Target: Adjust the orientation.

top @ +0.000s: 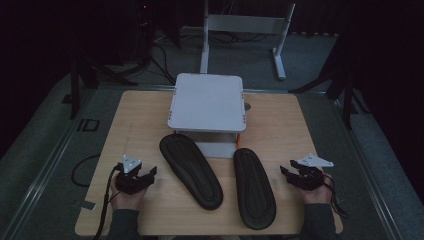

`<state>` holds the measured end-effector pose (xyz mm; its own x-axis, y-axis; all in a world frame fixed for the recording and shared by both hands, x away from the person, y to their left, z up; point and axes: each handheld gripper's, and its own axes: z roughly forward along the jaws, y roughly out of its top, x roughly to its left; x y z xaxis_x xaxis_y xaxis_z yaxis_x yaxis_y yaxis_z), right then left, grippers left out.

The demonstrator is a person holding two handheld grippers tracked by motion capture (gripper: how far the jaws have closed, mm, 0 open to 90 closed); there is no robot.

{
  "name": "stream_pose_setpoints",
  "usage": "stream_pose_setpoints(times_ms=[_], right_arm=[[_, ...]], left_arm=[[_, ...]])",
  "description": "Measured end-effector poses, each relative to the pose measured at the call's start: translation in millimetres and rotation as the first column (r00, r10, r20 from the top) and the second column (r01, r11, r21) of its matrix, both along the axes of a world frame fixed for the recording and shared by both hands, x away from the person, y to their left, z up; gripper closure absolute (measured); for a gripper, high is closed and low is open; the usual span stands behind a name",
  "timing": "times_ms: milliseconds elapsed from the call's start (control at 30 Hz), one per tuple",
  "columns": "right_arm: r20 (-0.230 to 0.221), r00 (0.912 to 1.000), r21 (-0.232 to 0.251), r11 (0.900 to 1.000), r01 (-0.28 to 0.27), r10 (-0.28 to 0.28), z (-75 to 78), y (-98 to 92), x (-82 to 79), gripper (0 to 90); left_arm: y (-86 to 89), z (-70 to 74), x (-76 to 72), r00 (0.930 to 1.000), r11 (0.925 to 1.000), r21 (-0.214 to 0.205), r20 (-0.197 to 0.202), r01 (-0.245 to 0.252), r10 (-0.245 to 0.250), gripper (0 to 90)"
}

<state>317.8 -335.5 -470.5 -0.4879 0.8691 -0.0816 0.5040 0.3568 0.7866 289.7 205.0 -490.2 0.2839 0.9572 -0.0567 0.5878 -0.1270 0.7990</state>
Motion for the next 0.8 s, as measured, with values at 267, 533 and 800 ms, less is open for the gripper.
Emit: stream_pose_setpoints(times_ms=[267, 533, 800], right_arm=[[0.038, 0.9988, -0.015, 0.9995, -0.029, 0.030, 5.1, 5.9, -4.7, 50.0], [0.025, 0.9982, -0.056, 0.9970, -0.054, 0.055, 0.9, 14.2, -3.3, 47.9], [0.028, 0.9981, -0.061, 0.9967, -0.054, 0.056, 0.2, 15.3, -2.8, 47.2]], left_arm=[[-10.5, -0.9, -2.5, 0.9989, 0.9982, 0.038, -0.005, 0.046, -0.046, 39.1], [-21.2, -5.4, 6.4, 0.9964, 0.9954, 0.050, -0.027, 0.082, -0.080, 38.7], [-35.5, 2.2, 15.9, 0.9946, 0.9919, 0.075, 0.005, 0.103, -0.103, 38.9]])
